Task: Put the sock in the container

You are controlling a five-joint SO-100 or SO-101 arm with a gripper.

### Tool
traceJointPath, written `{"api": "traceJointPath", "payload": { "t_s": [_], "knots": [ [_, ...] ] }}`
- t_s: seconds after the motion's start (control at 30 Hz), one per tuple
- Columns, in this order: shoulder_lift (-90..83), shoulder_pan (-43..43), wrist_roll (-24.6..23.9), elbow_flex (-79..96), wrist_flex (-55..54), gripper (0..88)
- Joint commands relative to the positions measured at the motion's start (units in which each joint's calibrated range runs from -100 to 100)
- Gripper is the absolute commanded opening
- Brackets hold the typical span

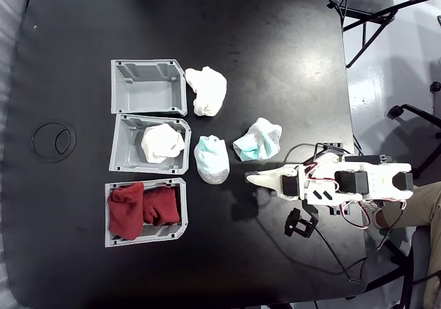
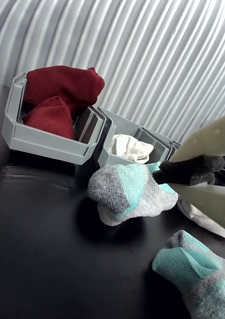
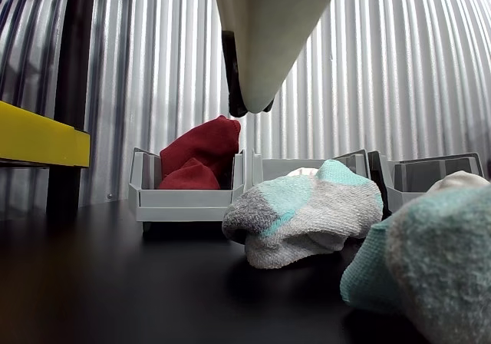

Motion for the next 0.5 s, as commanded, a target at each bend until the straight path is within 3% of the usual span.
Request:
{"api": "traceJointPath", "payload": {
  "t_s": [0.0,0.47],
  "knots": [
    [-0.59,-0.24,-0.2,-0.36,-1.21,1.3],
    [-0.59,0.15,-0.26,-6.94,-1.03,1.3]
  ]
}}
